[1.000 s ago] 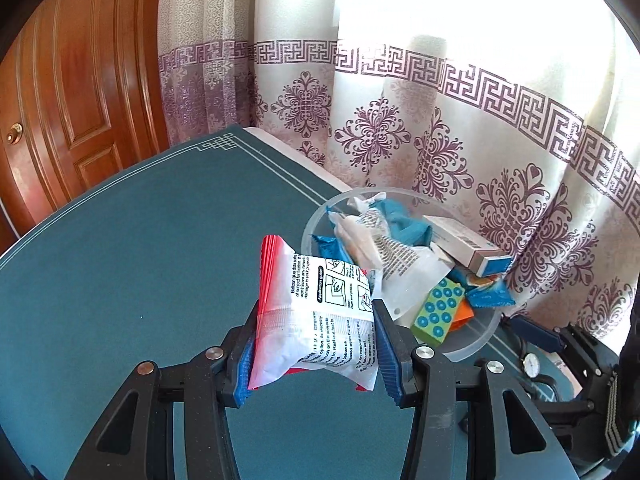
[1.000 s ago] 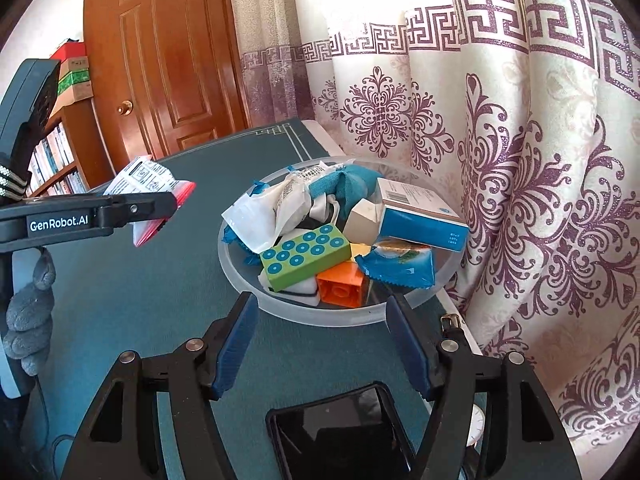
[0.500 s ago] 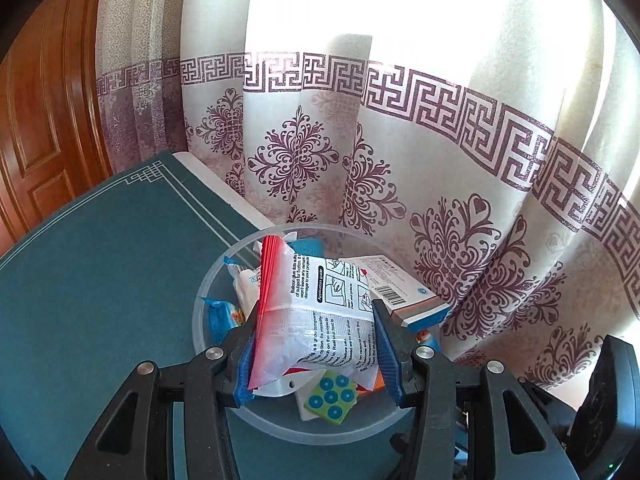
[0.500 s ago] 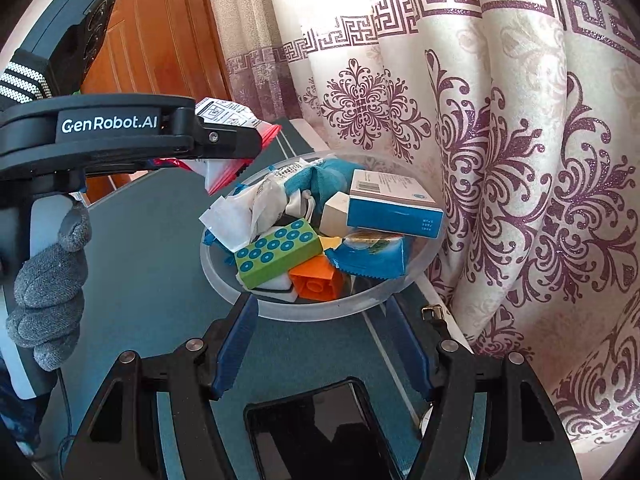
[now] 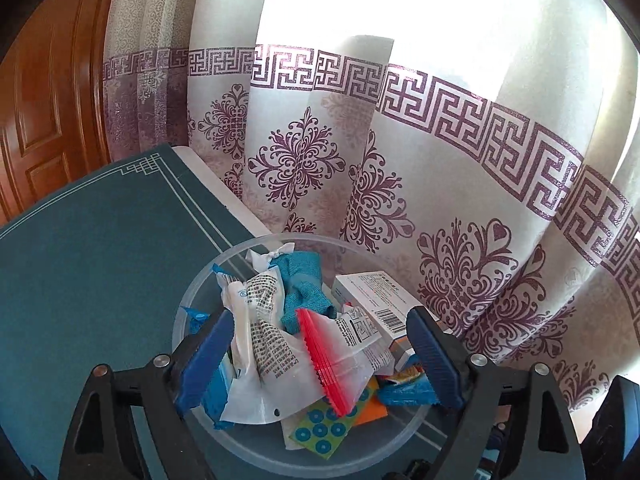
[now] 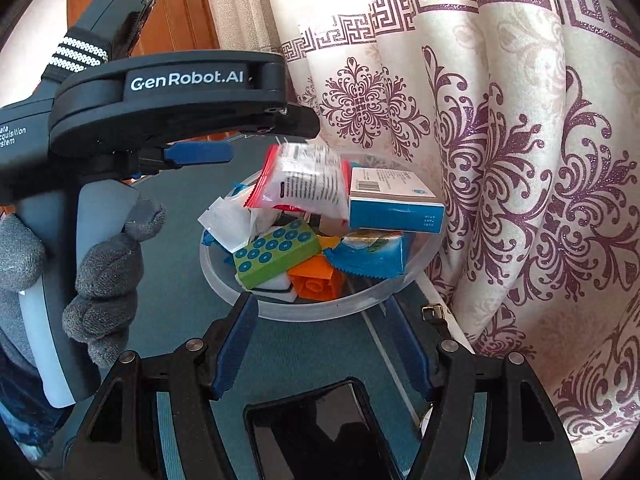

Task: Organize objects

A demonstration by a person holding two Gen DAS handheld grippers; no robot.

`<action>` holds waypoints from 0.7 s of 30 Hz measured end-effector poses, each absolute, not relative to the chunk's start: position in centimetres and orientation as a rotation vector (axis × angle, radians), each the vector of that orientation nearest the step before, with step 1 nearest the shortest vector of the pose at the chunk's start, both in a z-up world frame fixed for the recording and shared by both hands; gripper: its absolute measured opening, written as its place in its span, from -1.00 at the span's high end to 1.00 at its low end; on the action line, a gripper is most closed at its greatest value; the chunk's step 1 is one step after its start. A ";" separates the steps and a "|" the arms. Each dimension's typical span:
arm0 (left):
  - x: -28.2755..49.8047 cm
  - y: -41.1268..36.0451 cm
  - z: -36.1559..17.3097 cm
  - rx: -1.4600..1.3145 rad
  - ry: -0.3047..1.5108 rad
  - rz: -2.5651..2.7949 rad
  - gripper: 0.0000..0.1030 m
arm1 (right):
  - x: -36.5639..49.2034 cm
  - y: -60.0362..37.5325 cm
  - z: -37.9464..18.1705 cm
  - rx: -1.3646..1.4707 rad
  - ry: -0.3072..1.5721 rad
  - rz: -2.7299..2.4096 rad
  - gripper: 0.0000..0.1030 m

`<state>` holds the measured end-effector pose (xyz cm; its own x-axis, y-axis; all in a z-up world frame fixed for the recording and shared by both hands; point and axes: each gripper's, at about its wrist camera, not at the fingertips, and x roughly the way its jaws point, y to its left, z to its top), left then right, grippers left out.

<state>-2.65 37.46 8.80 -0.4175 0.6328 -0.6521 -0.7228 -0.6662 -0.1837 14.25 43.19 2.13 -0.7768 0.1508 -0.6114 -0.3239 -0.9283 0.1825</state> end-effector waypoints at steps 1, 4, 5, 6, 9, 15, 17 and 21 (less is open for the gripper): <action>-2.6 37.1 8.9 -0.903 0.158 2.130 -0.76 | 14.3 43.2 2.2 -0.897 0.405 2.713 -0.32; -2.5 36.0 9.3 -0.898 0.162 2.169 -0.86 | 14.4 43.1 2.3 -0.894 0.398 2.715 -0.32; -2.4 35.6 9.4 -0.897 0.166 2.190 -0.90 | 14.4 43.1 2.4 -0.895 0.396 2.716 -0.32; -2.3 35.1 9.6 -0.895 0.169 2.213 -0.98 | 14.4 43.0 2.4 -0.896 0.394 2.717 -0.32; -2.0 33.7 9.9 -0.888 0.181 2.275 -0.99 | 14.2 43.3 2.7 -0.902 0.398 2.723 -0.37; -1.1 31.1 9.9 -0.899 0.239 2.369 -0.99 | 15.2 43.0 3.0 -0.917 0.398 2.719 -0.61; -0.8 30.3 9.8 -0.903 0.242 2.383 -0.99 | 15.6 43.0 2.9 -0.929 0.390 2.707 -0.66; 0.0 29.2 9.6 -0.900 0.256 2.411 -0.99 | 16.2 43.1 2.5 -0.952 0.387 2.674 -0.69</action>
